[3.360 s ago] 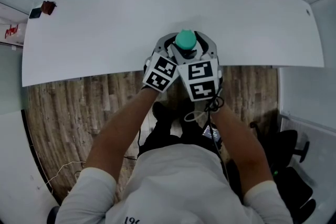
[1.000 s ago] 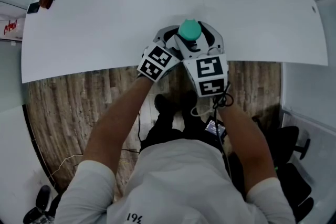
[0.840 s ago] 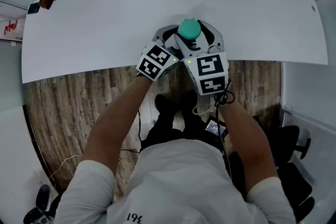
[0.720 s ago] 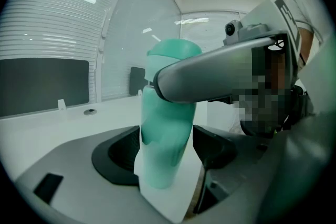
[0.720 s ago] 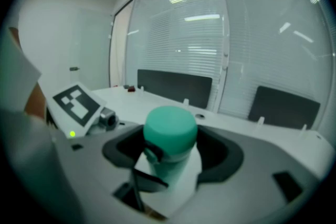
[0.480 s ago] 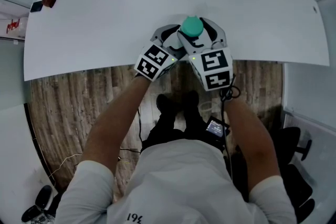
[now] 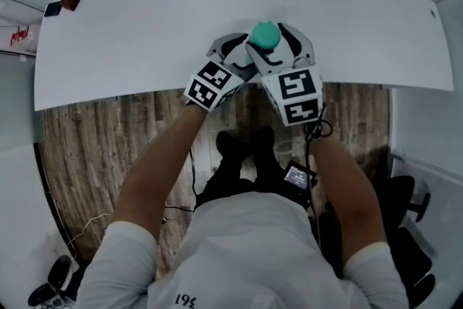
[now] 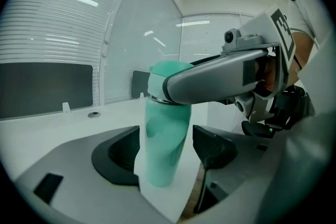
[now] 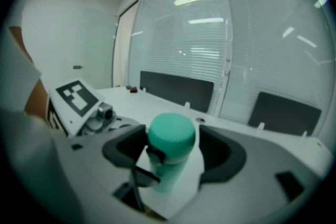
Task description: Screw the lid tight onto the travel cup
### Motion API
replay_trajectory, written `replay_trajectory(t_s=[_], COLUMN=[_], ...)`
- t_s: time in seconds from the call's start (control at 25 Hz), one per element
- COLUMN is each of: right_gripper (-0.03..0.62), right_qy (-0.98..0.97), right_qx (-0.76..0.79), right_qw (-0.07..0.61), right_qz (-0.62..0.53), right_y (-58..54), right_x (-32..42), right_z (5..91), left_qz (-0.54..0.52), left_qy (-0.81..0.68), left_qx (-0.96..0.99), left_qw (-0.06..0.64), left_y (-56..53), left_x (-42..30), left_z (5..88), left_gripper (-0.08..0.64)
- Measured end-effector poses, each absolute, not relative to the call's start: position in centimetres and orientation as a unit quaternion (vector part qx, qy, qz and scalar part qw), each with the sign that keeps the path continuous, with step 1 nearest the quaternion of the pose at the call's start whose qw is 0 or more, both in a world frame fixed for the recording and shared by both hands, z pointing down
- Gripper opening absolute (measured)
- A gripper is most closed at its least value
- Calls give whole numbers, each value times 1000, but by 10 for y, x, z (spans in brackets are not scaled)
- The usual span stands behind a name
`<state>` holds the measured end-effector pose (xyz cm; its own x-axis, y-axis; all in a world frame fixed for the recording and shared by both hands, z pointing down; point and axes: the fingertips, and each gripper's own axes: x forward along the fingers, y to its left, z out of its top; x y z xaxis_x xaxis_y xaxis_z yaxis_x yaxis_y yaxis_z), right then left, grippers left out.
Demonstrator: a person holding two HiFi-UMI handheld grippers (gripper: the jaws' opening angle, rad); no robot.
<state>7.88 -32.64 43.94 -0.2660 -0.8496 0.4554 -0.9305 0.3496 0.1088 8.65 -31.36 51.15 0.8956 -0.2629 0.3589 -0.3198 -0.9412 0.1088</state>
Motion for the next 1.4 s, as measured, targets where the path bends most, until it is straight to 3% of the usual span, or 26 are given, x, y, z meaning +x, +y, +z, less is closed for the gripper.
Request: replay_trajectory(t_s=[1.4], right_gripper=[308], right_qy=[-790], right_qx=[578], right_qw=[192], right_qz=[65], right_y=[-319], right_x=[92], right_z=[393], left_qz=[117], left_qy=[-165], left_qx=[976], left_qw=[84], left_y=[-311], left_x=[50], left_z=[440], left_gripper=[324])
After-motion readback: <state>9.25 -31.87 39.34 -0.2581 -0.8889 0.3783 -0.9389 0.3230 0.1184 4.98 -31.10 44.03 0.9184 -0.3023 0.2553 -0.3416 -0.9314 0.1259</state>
